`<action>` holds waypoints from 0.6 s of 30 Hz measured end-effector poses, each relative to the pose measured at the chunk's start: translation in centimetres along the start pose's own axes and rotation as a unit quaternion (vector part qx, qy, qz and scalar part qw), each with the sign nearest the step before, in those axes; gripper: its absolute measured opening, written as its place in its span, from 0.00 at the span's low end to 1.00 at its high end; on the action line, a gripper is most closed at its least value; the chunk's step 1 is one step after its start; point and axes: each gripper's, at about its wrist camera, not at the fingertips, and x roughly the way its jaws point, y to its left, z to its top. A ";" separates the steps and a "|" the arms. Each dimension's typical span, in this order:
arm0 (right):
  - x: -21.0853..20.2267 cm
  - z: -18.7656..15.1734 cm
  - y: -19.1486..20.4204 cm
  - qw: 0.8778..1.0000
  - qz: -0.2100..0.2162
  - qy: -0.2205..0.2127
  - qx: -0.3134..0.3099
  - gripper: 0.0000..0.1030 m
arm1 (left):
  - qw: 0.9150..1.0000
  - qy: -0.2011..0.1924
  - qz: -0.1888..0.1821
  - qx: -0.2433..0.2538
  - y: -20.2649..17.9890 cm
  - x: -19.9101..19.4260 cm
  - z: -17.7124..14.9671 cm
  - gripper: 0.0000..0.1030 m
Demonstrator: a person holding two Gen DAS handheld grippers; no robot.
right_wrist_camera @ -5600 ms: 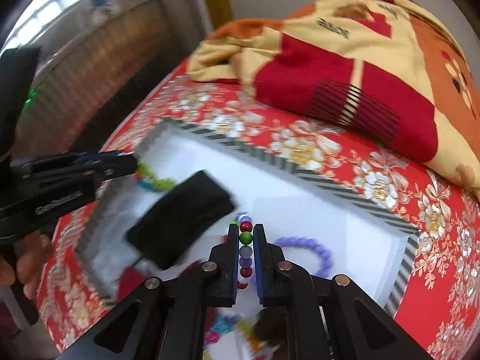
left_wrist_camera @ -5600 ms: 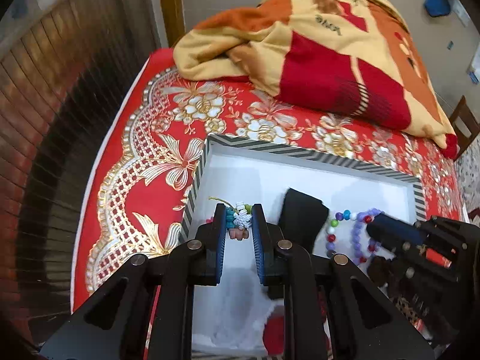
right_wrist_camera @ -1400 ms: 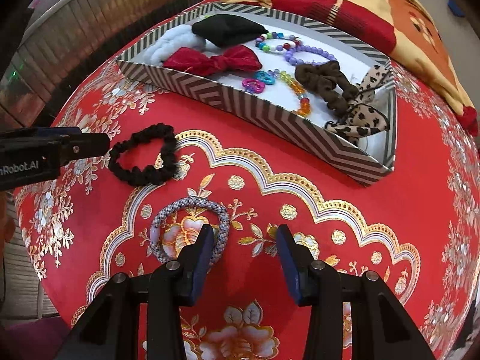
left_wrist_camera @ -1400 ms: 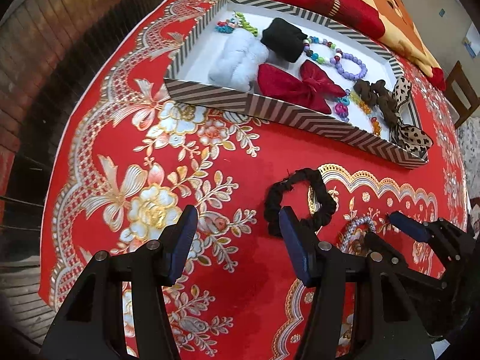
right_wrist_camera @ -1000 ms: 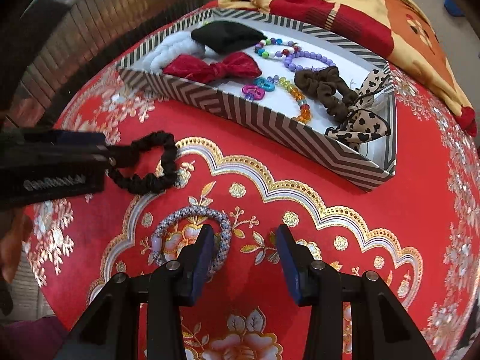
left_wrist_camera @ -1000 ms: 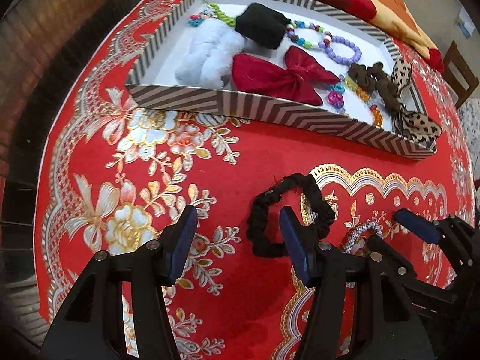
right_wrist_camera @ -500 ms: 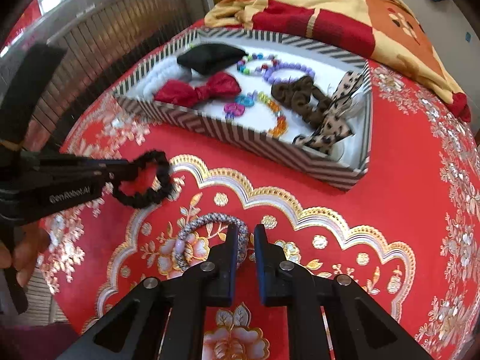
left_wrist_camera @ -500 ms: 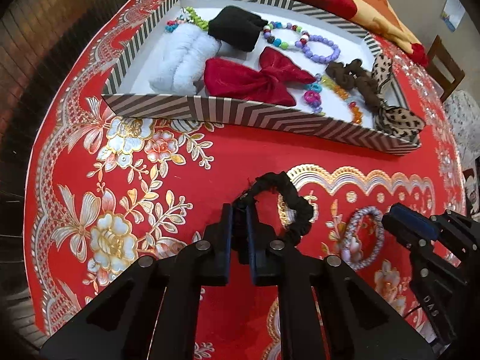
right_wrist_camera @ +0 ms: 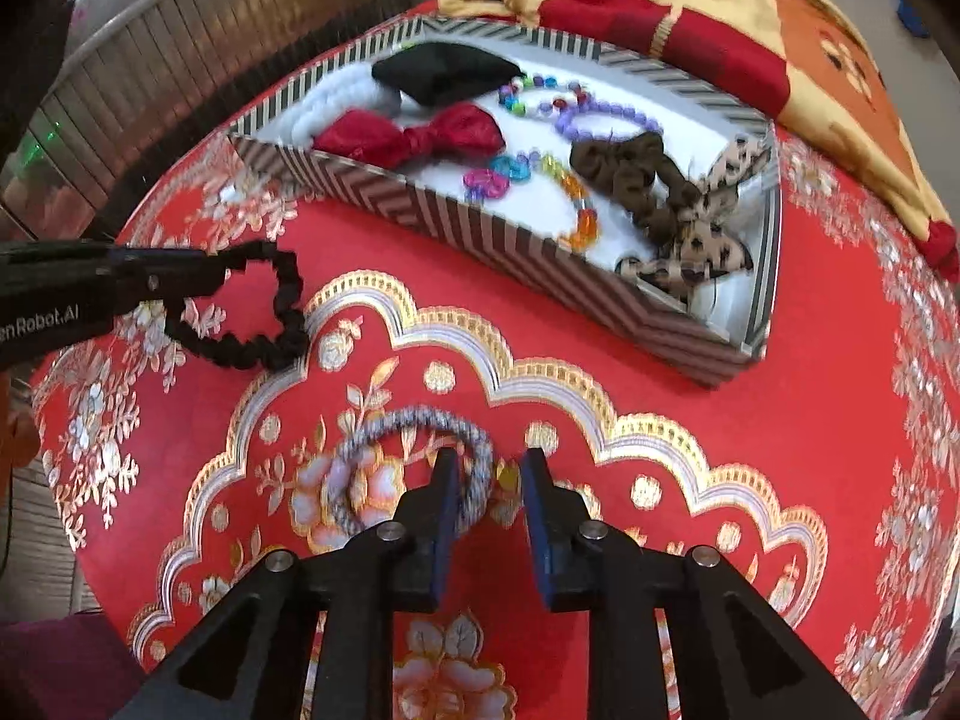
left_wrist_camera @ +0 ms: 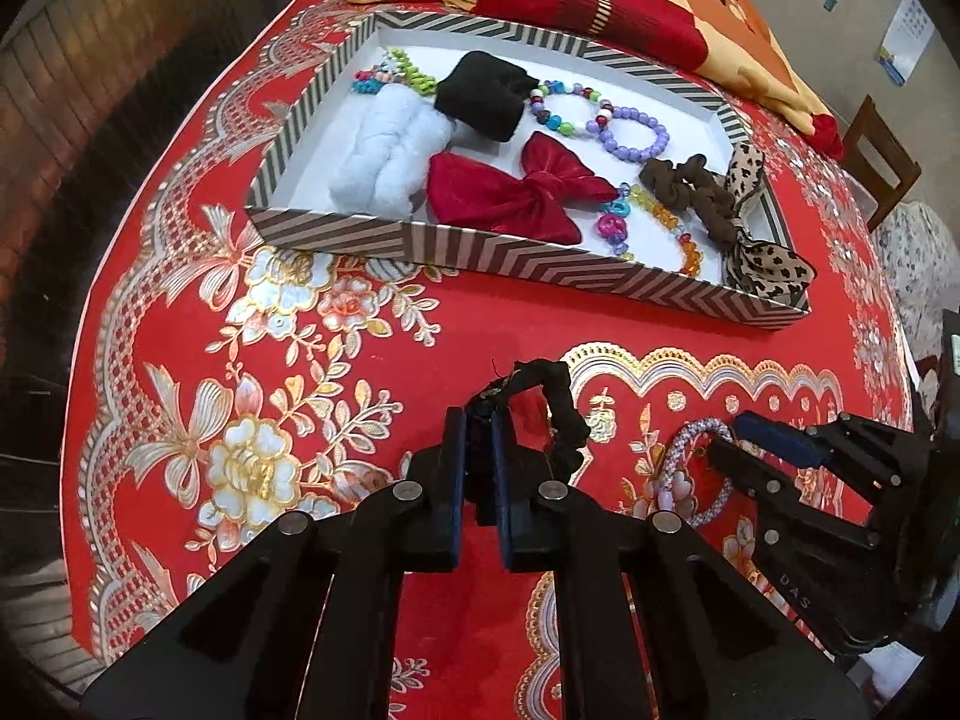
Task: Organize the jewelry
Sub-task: 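Grasp the black scrunchie with the left tool while the right grasps the silver braided bracelet, then carry the black scrunchie and silver bracelet into the white tray and open both tools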
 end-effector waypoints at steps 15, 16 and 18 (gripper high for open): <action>-5.1 0.2 -1.7 0.997 0.020 -0.062 0.027 0.07 | 1.000 -0.017 -0.014 -0.008 -0.2 -2.7 0.7 0.07; -5.6 0.3 -1.8 0.997 0.021 -0.066 0.029 0.07 | 1.000 -0.020 -0.015 -0.006 -0.4 -3.0 0.8 0.07; -7.0 0.4 -1.9 0.996 0.023 -0.079 0.034 0.07 | 0.999 -0.028 -0.018 -0.002 -0.8 -3.8 1.2 0.07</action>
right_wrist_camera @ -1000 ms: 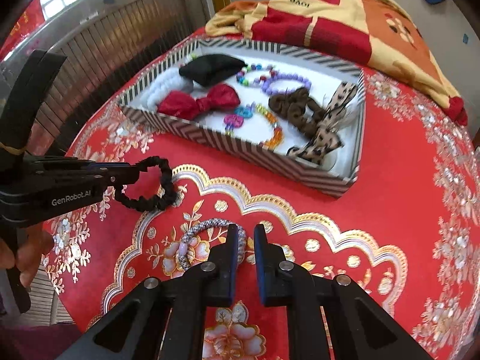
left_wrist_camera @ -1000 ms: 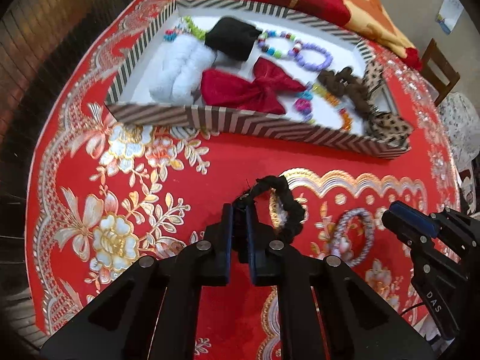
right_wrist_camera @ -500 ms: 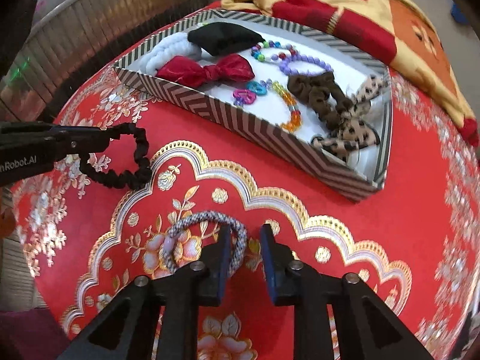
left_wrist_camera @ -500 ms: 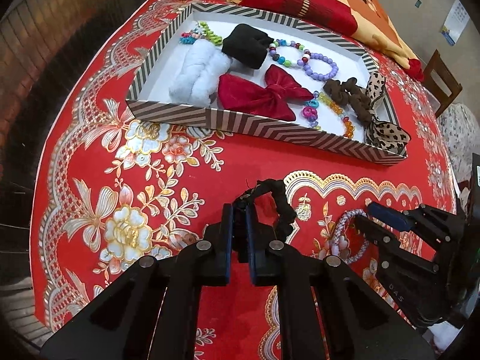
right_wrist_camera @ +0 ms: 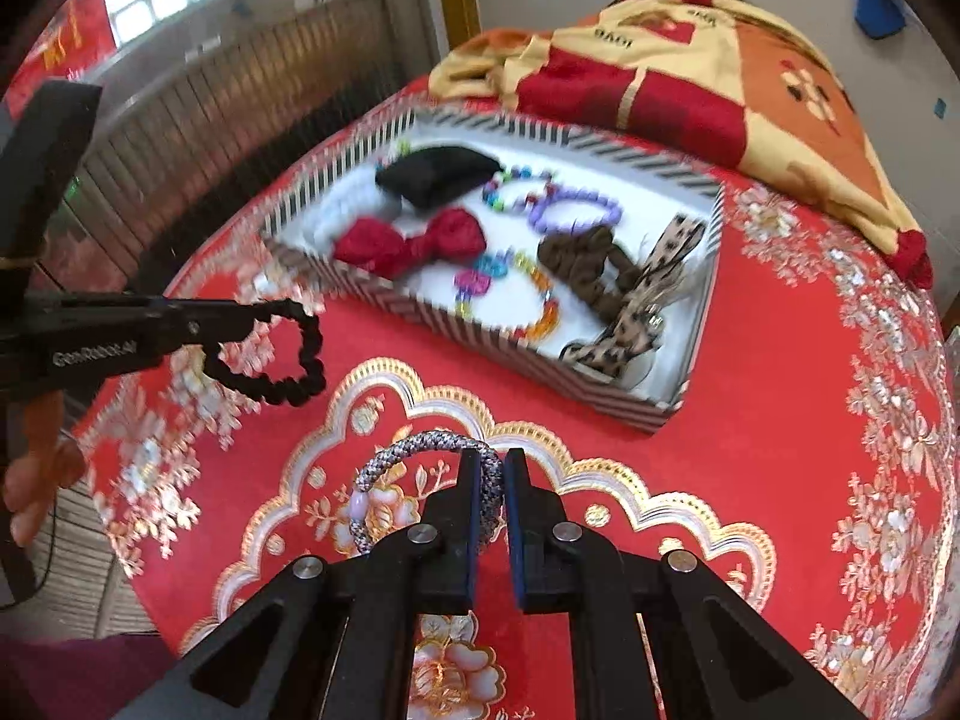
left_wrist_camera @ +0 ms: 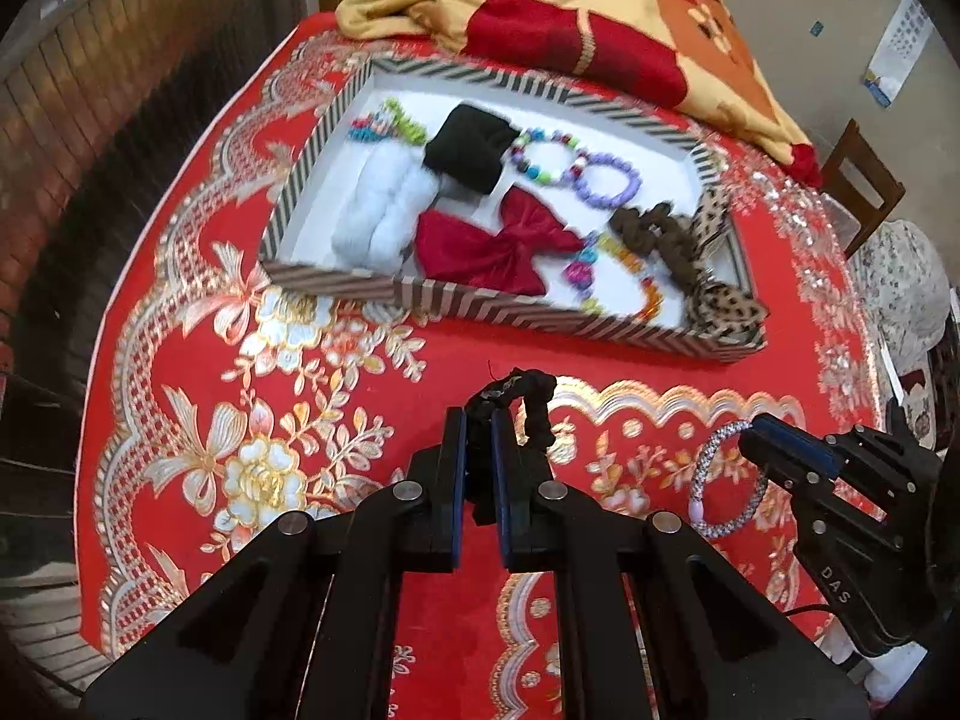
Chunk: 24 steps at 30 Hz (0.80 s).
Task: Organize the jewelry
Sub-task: 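Carry the black scrunchie and silver bracelet into the white tray and open both tools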
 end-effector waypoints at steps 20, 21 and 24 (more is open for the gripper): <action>-5.3 6.7 -2.3 0.997 -0.028 -0.076 0.004 0.07 | 0.996 -0.075 0.005 0.056 -4.7 -4.4 6.3 0.07; -5.3 7.0 -2.5 0.997 -0.029 -0.077 0.003 0.07 | 0.996 -0.076 0.005 0.057 -4.7 -4.3 6.5 0.07; -5.1 8.1 -2.7 0.996 -0.031 -0.079 0.001 0.07 | 0.995 -0.075 0.007 0.058 -4.8 -4.0 7.2 0.07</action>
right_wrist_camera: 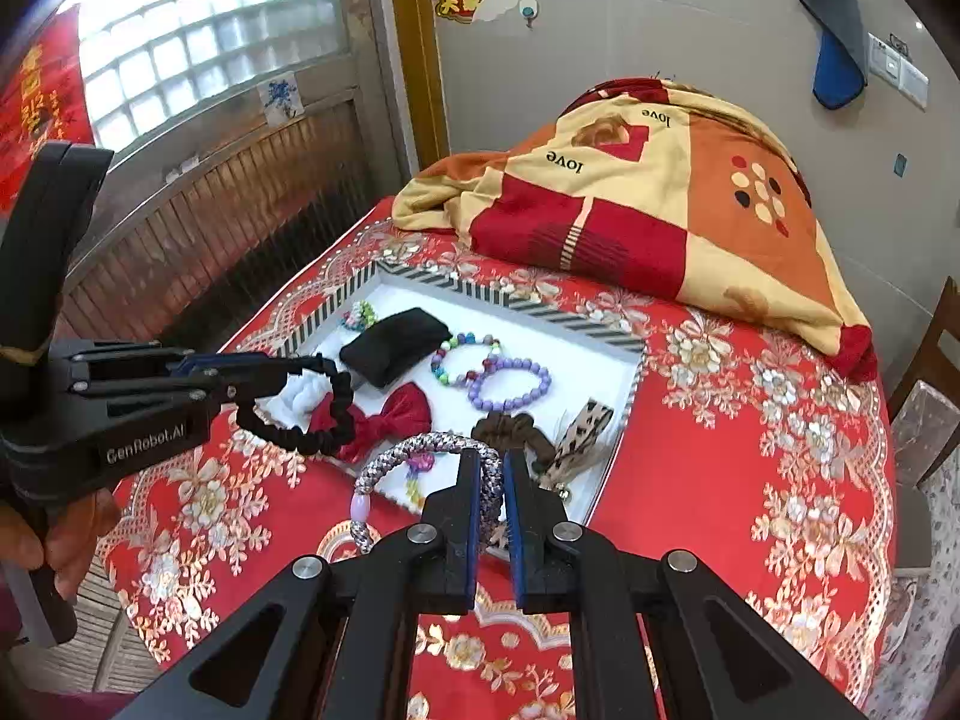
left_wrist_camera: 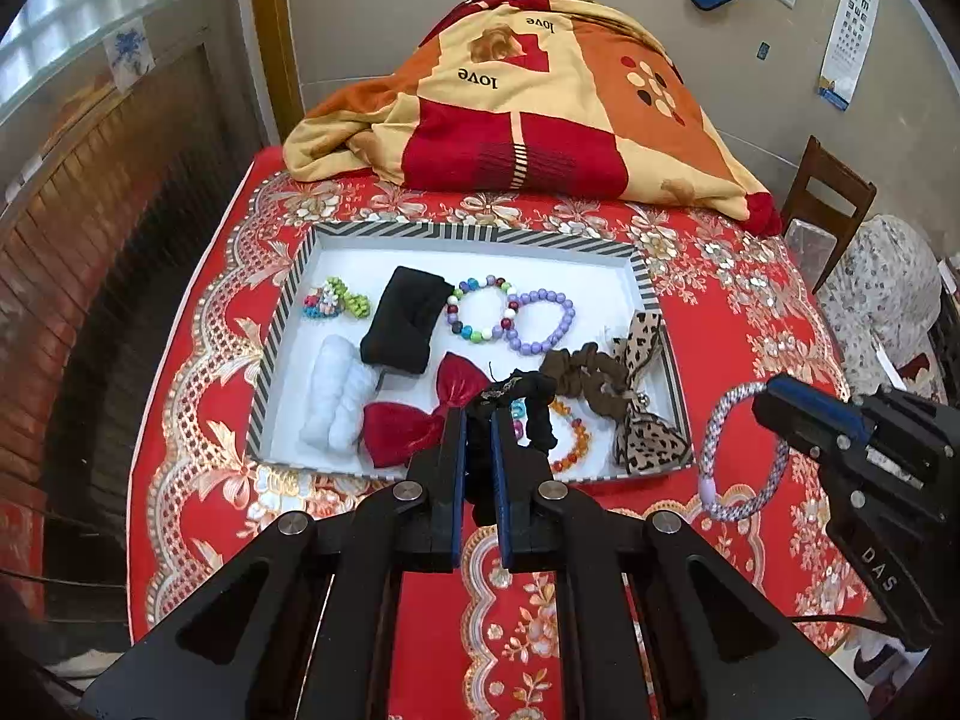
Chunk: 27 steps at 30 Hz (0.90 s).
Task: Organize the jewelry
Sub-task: 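Carry the black scrunchie and silver bracelet into the white tray and open both tools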
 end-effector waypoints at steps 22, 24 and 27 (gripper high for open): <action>6.4 3.3 -3.5 0.998 0.008 0.048 0.031 0.07 | 1.000 0.027 0.010 -0.009 1.2 5.4 3.7 0.07; 6.9 3.0 -3.8 0.998 0.008 0.056 0.037 0.07 | 0.999 0.036 0.009 -0.012 1.2 6.4 3.8 0.07; 7.5 2.4 -4.0 0.997 0.007 0.065 0.041 0.13 | 0.999 0.047 0.005 -0.012 1.0 7.8 3.9 0.07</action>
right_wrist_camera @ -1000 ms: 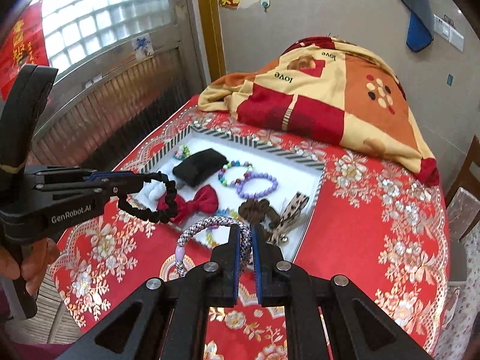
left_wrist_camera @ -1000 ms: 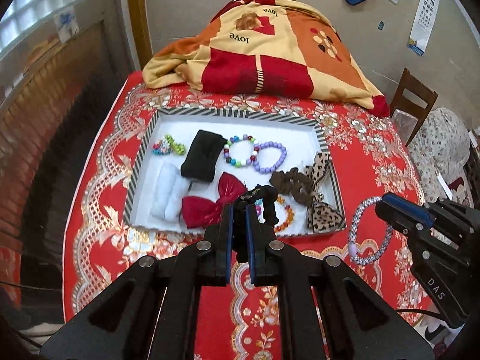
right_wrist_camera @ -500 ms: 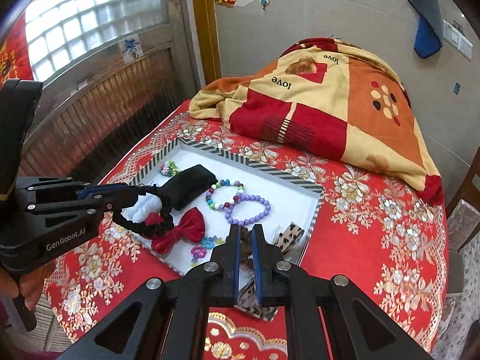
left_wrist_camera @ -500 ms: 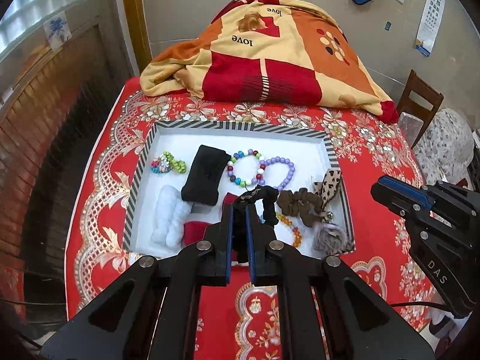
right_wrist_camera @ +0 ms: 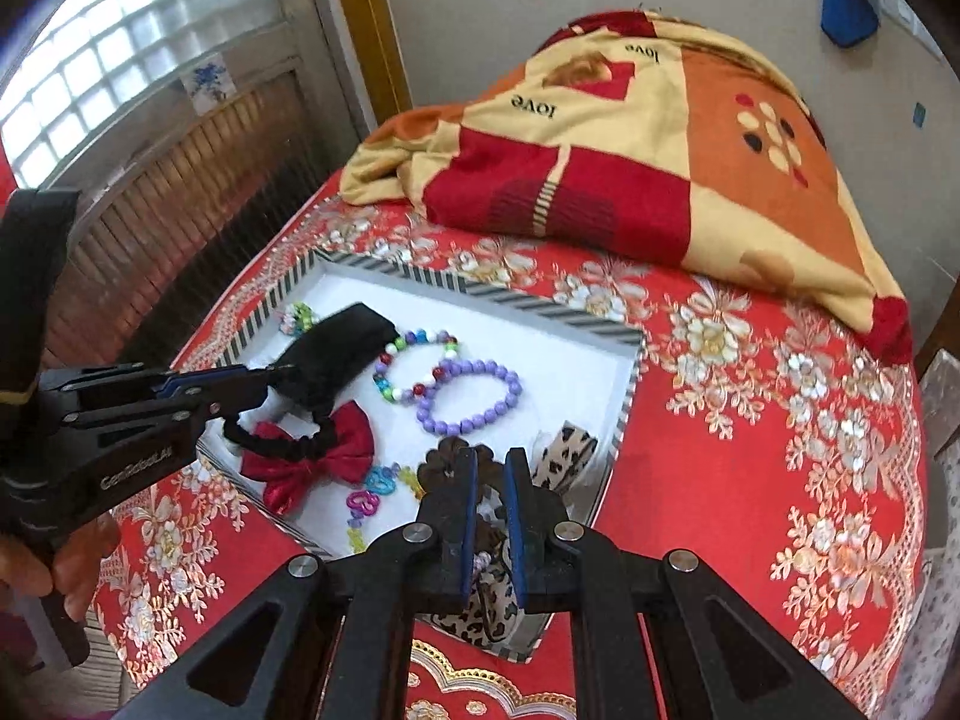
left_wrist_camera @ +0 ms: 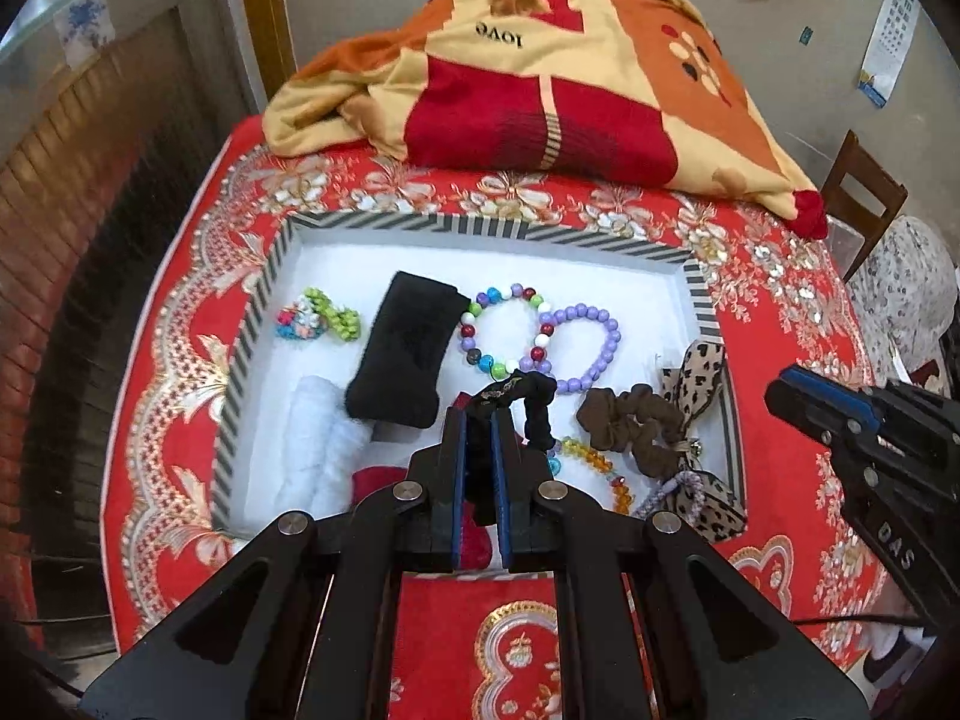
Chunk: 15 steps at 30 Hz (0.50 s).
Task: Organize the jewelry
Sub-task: 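Carry the black scrunchie and silver bracelet into the white tray and open both tools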
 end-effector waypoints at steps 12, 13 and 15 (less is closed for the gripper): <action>3.0 -0.6 -0.9 0.999 0.013 0.028 0.030 0.35 | 0.999 0.038 -0.016 -0.006 -0.5 5.6 1.6 0.07; 3.1 -0.5 -0.9 0.999 0.013 0.030 0.031 0.35 | 0.999 0.041 -0.014 -0.007 -0.4 6.0 1.8 0.07; 3.4 -0.4 -0.9 0.999 0.014 0.031 0.034 0.35 | 0.999 0.046 -0.010 -0.008 -0.2 6.8 1.9 0.07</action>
